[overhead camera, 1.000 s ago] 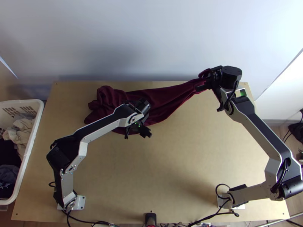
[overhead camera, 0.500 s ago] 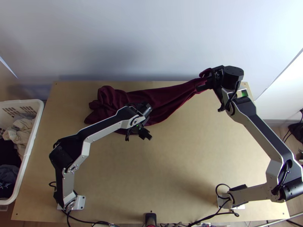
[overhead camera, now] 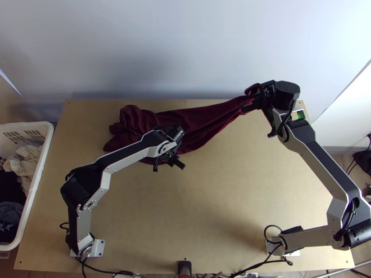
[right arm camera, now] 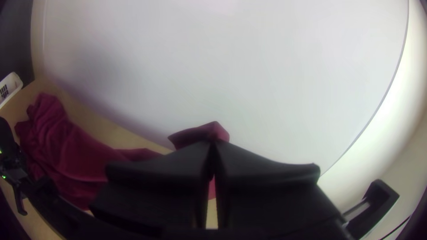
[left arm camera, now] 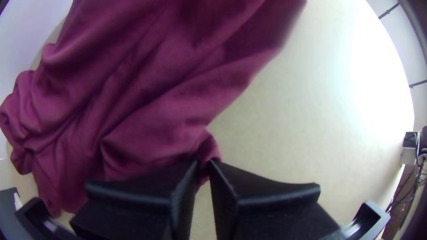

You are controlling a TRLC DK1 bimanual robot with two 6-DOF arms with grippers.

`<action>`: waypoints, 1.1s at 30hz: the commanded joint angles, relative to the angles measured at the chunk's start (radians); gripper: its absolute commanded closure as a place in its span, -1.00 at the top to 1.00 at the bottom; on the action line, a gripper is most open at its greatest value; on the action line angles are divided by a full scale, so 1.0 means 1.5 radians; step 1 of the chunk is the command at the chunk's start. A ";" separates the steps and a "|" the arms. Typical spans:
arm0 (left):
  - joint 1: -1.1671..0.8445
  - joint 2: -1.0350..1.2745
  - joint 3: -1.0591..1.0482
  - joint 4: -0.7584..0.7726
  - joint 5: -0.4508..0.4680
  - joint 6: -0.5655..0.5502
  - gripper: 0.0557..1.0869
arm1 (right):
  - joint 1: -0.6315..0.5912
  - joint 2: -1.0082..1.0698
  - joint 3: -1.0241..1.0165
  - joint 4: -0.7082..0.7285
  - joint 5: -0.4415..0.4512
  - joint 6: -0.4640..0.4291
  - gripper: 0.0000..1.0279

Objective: Fold the t-shirt

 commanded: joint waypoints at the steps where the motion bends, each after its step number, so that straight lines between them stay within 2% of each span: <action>1: 0.004 -0.001 -0.008 0.020 -0.004 0.009 -0.88 | 0.000 -0.004 0.000 -0.002 0.000 -0.001 -0.95; 13: 0.055 -0.195 0.000 -0.004 -0.003 0.074 -0.92 | -0.007 -0.013 0.038 -0.024 0.000 -0.005 -0.95; 20: 0.117 -0.311 0.060 -0.054 -0.003 0.090 -0.92 | -0.012 -0.022 0.107 -0.070 0.000 -0.007 -0.95; 33: 0.284 -0.490 0.177 -0.052 -0.008 0.156 -0.92 | -0.054 -0.088 0.225 -0.171 0.004 -0.015 -0.95</action>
